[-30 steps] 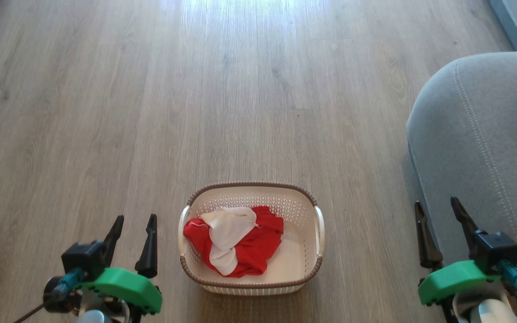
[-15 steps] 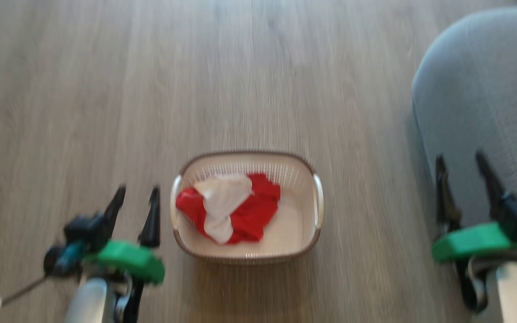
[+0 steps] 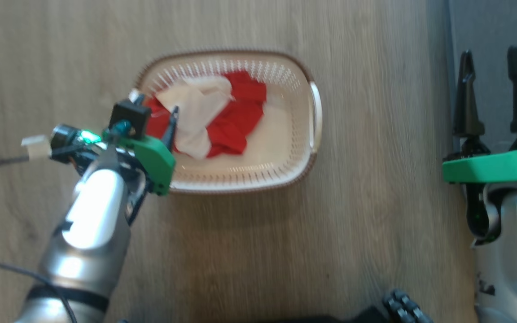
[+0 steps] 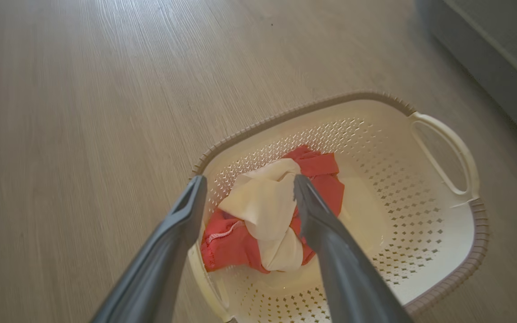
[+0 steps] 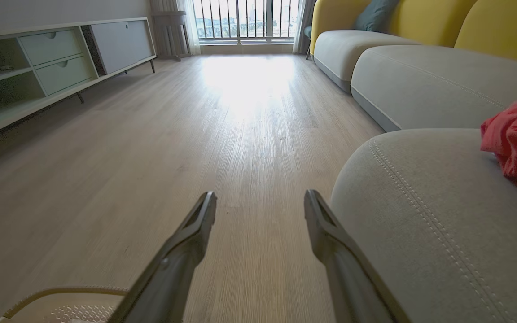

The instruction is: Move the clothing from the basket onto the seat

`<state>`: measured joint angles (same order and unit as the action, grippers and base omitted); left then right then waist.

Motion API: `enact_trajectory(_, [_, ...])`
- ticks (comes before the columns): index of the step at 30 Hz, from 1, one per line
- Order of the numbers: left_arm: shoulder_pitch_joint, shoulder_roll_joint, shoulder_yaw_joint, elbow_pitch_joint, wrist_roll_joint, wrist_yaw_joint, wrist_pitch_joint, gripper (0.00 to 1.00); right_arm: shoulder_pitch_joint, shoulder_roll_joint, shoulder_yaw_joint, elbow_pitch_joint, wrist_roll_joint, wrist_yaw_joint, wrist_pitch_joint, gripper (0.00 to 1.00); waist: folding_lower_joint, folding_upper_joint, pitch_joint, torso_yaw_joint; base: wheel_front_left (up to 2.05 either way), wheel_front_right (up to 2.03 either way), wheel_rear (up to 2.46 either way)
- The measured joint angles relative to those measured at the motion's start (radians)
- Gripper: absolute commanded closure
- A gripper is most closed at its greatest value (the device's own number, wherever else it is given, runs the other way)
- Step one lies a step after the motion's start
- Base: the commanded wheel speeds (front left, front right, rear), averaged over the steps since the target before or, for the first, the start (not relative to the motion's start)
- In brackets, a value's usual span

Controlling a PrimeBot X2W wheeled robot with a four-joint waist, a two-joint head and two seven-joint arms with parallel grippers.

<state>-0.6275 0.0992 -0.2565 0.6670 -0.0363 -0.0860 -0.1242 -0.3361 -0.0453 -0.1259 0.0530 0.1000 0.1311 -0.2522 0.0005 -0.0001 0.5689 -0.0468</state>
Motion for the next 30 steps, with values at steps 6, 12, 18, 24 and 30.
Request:
enact_trajectory(6, [-0.190, 0.039, -0.041, 0.206, 0.084, 0.040, 0.094, 0.00, -0.058, -0.001, 0.001, -0.018, 0.043, 0.000, 0.000, 0.00, -0.0002, 0.0000, 0.152, -0.059, 0.00, 0.00, 0.00])
enact_trajectory(12, [-0.338, 0.058, -0.125, 0.334, 0.181, 0.059, 0.150, 0.00, -0.076, -0.001, 0.008, -0.018, 0.076, 0.000, 0.000, 0.00, -0.0003, 0.0000, 0.246, -0.105, 0.00, 0.00, 0.00])
enact_trajectory(18, [-0.388, 0.082, -0.181, 0.438, 0.239, 0.060, 0.186, 0.00, -0.092, -0.001, 0.037, -0.018, 0.109, 0.000, 0.000, 0.00, -0.0004, 0.0000, 0.303, -0.149, 0.00, 0.00, 0.00])
enact_trajectory(24, [-0.440, 0.096, -0.202, 0.486, 0.251, 0.072, 0.195, 0.00, -0.104, -0.001, 0.057, -0.019, 0.133, 0.000, 0.000, 0.00, -0.0005, 0.0000, 0.332, -0.176, 0.00, 0.00, 0.00])
enact_trajectory(30, [-0.496, 0.102, -0.229, 0.520, 0.269, 0.073, 0.204, 0.00, -0.120, -0.001, 0.074, -0.023, 0.164, 0.000, 0.000, 0.00, -0.0005, 0.0001, 0.371, -0.197, 0.00, 0.00, 0.00])
